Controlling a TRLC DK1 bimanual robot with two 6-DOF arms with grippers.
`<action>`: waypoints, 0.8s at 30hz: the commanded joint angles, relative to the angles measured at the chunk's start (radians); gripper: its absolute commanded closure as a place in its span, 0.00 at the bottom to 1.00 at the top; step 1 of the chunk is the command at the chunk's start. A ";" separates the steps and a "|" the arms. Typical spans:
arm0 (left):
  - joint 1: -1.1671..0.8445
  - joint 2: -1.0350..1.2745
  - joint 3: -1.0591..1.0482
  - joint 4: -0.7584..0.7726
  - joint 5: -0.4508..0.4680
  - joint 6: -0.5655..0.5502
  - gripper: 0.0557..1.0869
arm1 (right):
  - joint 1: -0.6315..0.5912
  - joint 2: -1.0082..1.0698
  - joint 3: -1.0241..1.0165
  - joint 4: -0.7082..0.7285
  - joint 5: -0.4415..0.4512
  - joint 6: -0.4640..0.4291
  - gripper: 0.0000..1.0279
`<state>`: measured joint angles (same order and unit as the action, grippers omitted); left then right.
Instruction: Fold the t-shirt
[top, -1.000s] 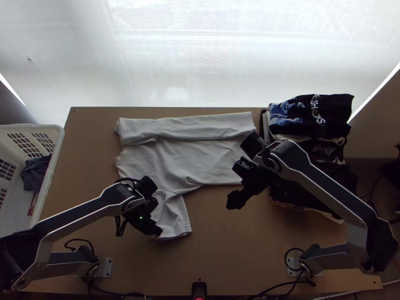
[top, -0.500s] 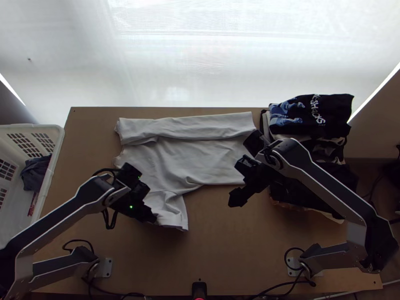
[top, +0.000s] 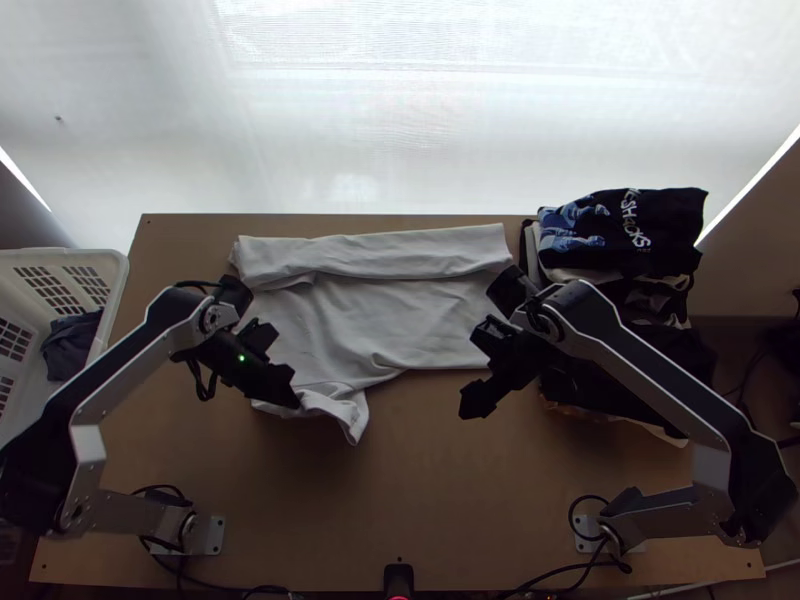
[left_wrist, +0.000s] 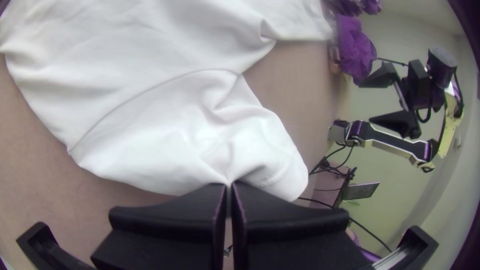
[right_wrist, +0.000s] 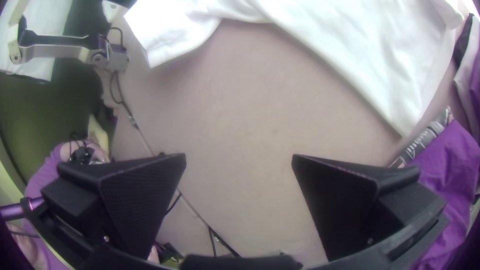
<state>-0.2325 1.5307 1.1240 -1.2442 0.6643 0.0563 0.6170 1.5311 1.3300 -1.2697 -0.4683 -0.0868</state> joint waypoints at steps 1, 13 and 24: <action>0.119 0.192 0.160 -0.123 0.069 0.045 0.96 | 0.006 -0.012 -0.026 0.000 -0.001 0.002 0.04; 0.246 0.350 0.393 -0.189 0.060 0.056 0.96 | 0.010 -0.026 -0.048 0.000 0.000 0.007 0.04; 0.269 0.442 0.418 -0.138 -0.035 0.013 0.96 | 0.012 -0.037 -0.048 0.000 0.000 0.010 0.04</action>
<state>0.0204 1.9137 1.5188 -1.4181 0.6872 0.1051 0.6273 1.4998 1.2823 -1.2705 -0.4683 -0.0795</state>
